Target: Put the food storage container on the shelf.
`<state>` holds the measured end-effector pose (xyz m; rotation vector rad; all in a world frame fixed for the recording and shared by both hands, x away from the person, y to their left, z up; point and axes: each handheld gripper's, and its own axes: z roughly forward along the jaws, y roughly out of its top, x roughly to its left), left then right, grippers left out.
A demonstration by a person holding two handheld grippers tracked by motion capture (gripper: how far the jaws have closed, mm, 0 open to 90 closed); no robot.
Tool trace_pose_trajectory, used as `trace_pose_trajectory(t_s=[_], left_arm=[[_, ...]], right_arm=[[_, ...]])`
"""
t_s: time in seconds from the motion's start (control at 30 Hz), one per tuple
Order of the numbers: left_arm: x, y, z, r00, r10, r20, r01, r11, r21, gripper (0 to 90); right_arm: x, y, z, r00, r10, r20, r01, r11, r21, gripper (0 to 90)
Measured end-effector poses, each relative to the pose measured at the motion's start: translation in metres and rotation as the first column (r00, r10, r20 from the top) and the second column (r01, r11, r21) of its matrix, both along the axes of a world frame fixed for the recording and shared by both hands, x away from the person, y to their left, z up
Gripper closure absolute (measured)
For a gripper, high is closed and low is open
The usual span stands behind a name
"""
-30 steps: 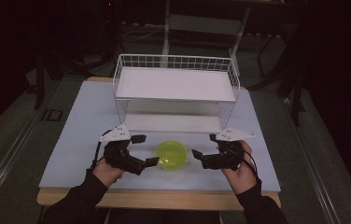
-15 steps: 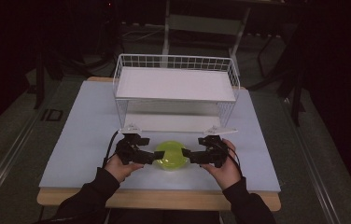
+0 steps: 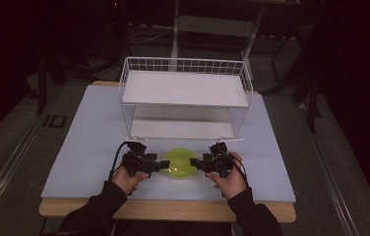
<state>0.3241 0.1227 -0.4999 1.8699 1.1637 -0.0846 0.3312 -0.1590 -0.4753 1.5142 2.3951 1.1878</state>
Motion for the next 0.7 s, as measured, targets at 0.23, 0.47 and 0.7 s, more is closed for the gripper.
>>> trace_pose_trajectory(t_s=[0.23, 0.47, 0.7], left_arm=[[0.000, -0.003, -0.006, 0.9980, -0.024, -0.059, 0.024, 0.9997, 0.007, 45.9], [-0.006, -0.009, -0.002, 0.9959, -0.051, -0.074, 0.053, 0.9984, 0.018, 62.8], [-0.017, -0.011, 0.002, 0.9971, -0.028, -0.071, 0.030, 0.9989, 0.036, 75.3]], right_arm=[[-0.002, 0.007, -0.008, 0.9993, 0.017, -0.034, -0.018, 0.9985, -0.051, 50.2], [-0.005, 0.008, -0.007, 0.9978, 0.028, -0.060, -0.030, 0.9992, -0.027, 69.7], [-0.012, 0.008, -0.001, 0.9989, 0.003, -0.046, -0.003, 1.0000, -0.008, 79.1]])
